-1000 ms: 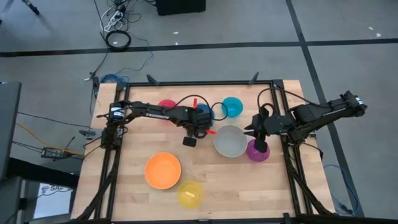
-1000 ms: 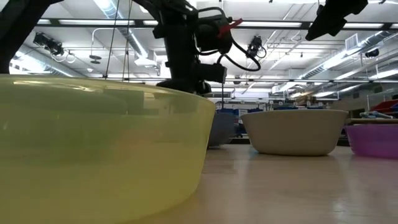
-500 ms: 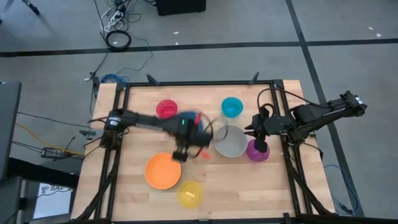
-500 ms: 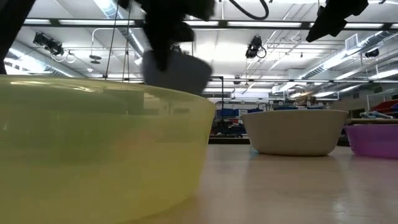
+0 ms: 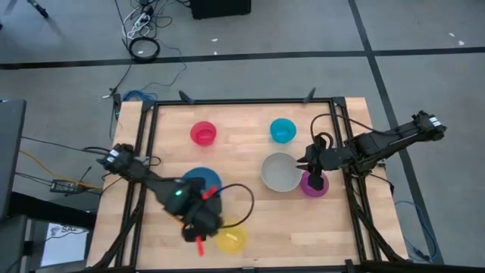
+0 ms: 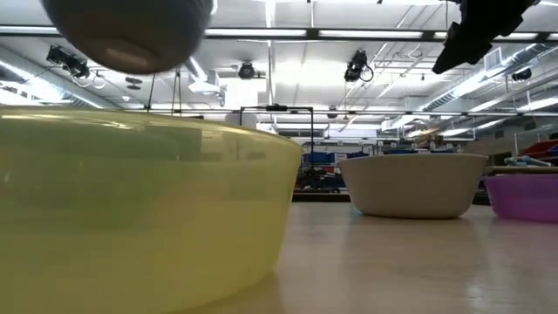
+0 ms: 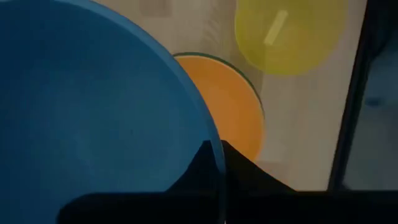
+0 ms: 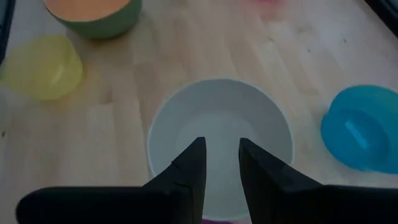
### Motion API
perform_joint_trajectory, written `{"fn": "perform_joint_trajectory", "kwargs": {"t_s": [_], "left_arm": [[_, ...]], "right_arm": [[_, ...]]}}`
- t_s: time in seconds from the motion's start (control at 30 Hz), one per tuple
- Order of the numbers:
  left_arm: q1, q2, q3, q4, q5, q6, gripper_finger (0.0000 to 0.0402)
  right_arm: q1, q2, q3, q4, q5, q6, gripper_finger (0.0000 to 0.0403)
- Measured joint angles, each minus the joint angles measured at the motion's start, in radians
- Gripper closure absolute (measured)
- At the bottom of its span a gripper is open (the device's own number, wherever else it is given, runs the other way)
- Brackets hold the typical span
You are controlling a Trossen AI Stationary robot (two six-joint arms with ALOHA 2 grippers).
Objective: Nest bowls inside each other
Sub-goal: Stack the blue bowl on top of the orange bowl
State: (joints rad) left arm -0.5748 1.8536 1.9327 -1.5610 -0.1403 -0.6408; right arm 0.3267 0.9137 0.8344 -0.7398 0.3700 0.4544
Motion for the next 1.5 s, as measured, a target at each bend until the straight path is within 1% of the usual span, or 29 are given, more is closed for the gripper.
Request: {"fn": "perform_joint_trajectory", "kwargs": {"t_s": [0.07,0.13,0.3,0.43,0.57,0.73,0.87,0.93,1.0,1.07,1.13,1.3,1.43,1.5], "left_arm": [[-0.037,-0.011,0.0,0.006,-0.046,-0.07,0.0399],[-0.06,-0.013,-0.006,0.012,-0.079,-0.106,0.0399],[-0.075,-0.013,-0.07,0.063,-0.098,-0.141,0.0399],[-0.075,-0.013,-0.144,0.088,-0.068,-0.15,0.0399],[-0.075,-0.016,-0.223,0.165,-0.023,-0.154,0.0399],[-0.075,-0.028,-0.309,0.253,-0.014,-0.164,0.0399],[-0.074,-0.03,-0.353,0.291,-0.001,-0.161,0.0399],[-0.073,-0.03,-0.372,0.288,0.024,-0.167,0.0399],[-0.073,-0.03,-0.383,0.301,0.022,-0.184,0.0399],[-0.073,-0.03,-0.384,0.316,-0.002,-0.199,0.039],[-0.073,-0.03,-0.384,0.325,-0.02,-0.203,0.0372],[-0.073,-0.03,-0.385,0.351,-0.023,-0.214,0.0335],[-0.073,-0.03,-0.385,0.362,-0.016,-0.228,0.0325],[-0.073,-0.03,-0.385,0.368,0.01,-0.228,0.0324]], "right_arm": [[0.0,0.0,-0.004,0.022,0.0,-0.014,0.0319],[0.0,0.0,-0.006,0.048,0.0,-0.034,0.0319],[-0.002,0.0,-0.007,0.093,0.001,-0.078,0.0319],[-0.015,0.0,-0.007,0.115,0.0,-0.111,0.0319],[-0.031,0.0,-0.007,0.115,0.0,-0.121,0.0319],[-0.037,0.0,-0.008,0.116,0.0,-0.126,0.0319],[-0.037,0.0,-0.008,0.116,-0.001,-0.126,0.0319],[-0.037,0.0,-0.008,0.117,-0.001,-0.126,0.0319],[-0.037,0.0,-0.008,0.117,-0.002,-0.126,0.0319],[-0.037,0.0,-0.008,0.118,-0.002,-0.126,0.0319],[-0.037,0.0,-0.008,0.118,-0.002,-0.126,0.0319],[-0.037,0.0,-0.008,0.118,-0.002,-0.125,0.0319],[-0.037,0.0,-0.008,0.117,-0.002,-0.118,0.0319],[-0.037,0.0,-0.008,0.117,-0.002,-0.118,0.0319]]}}
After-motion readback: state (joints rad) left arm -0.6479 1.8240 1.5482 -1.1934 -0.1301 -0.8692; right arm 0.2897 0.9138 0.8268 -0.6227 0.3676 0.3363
